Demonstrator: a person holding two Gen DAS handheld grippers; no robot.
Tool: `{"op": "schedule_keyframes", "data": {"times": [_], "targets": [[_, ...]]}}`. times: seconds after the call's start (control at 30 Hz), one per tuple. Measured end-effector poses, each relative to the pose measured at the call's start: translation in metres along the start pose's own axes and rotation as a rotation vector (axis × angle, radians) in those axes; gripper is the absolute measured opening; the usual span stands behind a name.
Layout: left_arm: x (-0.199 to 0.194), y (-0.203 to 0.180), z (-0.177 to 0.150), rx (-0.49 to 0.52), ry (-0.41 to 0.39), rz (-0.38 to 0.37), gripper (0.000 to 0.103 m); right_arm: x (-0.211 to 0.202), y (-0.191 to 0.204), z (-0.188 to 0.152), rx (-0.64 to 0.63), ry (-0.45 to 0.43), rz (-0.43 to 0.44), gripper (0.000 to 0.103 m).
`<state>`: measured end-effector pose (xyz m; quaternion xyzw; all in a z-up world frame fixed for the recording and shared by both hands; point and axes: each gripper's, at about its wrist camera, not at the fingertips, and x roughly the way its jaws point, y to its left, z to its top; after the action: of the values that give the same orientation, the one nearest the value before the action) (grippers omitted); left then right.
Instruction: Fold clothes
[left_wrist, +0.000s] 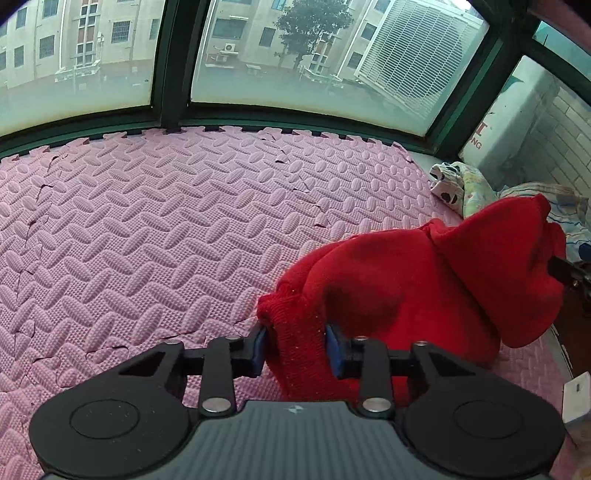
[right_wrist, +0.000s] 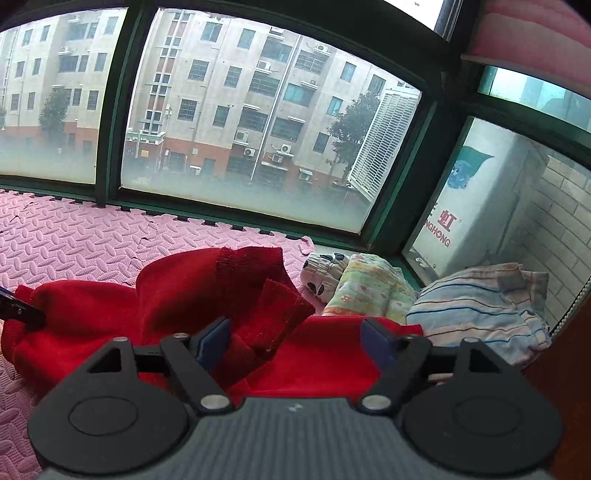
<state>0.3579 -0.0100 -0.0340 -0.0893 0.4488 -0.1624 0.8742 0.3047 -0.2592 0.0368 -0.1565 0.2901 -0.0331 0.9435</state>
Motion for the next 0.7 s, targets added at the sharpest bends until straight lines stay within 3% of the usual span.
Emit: {"op": "schedule_keyframes", "data": {"times": [0.1,0.27,0.37,0.47,0.57,0.7], "targets": [[-0.019,-0.009,-0.004,0.031,-0.055,-0.023,0.015,-0.009,-0.002,-0.005,0.021,0.006,0.004,0.081],[-0.067,-0.011,-0.018,0.045,-0.126,-0.057,0.013,-0.029,-0.003,-0.011,0.059,0.006,0.009,0.081],[-0.110,-0.012,-0.037,0.093,-0.171,-0.026,0.011,-0.045,0.000,-0.011,0.092,-0.001,0.043,0.081],[-0.157,-0.007,-0.063,0.130,-0.207,-0.003,0.006,-0.063,0.007,-0.012,0.129,-0.016,0.122,0.081],[-0.197,-0.001,-0.101,0.173,-0.196,0.020,0.000,-0.085,0.024,-0.014,0.130,-0.025,0.225,0.081],[-0.227,0.015,-0.145,0.187,-0.157,0.056,0.000,-0.107,0.065,-0.023,0.079,0.016,0.372,0.081]]}}
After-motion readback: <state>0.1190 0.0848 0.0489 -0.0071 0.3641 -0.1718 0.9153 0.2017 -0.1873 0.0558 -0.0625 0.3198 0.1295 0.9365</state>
